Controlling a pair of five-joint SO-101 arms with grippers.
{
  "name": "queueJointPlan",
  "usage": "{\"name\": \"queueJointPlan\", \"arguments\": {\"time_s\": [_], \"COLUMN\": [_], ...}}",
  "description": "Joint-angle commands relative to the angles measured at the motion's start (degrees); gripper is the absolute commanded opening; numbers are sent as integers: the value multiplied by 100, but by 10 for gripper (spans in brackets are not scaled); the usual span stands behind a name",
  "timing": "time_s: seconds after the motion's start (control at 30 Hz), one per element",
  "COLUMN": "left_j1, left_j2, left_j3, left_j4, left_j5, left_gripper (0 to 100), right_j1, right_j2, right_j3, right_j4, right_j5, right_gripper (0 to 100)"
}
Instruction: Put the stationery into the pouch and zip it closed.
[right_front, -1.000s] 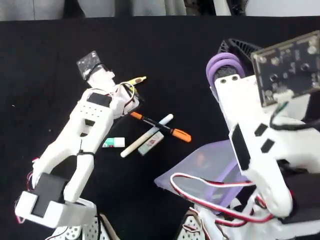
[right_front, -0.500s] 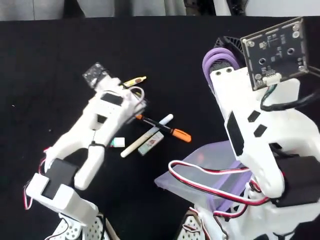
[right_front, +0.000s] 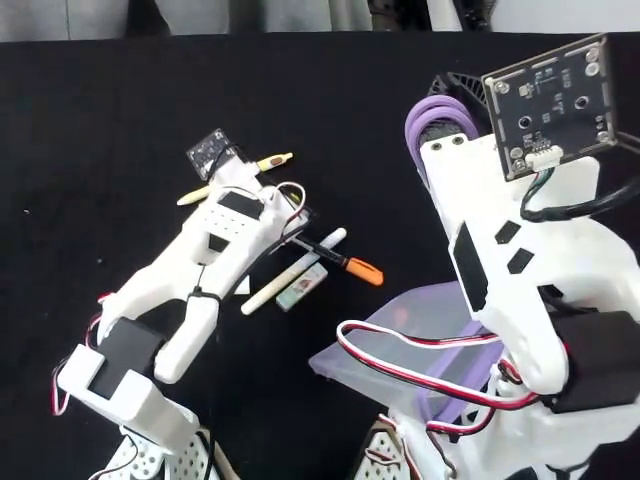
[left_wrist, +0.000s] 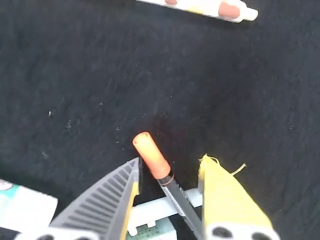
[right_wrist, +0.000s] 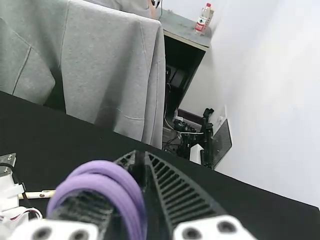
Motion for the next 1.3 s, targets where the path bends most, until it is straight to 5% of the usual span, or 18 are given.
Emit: {"name": "queueJointPlan", "arguments": {"time_s": [0.0,0.5,0.73,1.07,1.27], "left_j1": [-110,-101,-101,-127,-1007], "left_j2": [-53,826,800,545,-141], "left_j3": [-312,-752,-1218,-1209,-1464], "left_j4": [-44,-79,747,774,800], "left_j5": [62,35,18,-571,-580], "left_gripper": [170,134,90,30,30], "right_j1": [-70,-70,-70,-70,-132], "right_j2": [22,22,22,22,31], "right_j3": [4,4,4,4,4], "right_j4": [-132,-123,-123,-132,-158], "right_j5": [53,53,53,53,44], "right_gripper": [11,11,11,11,11]}}
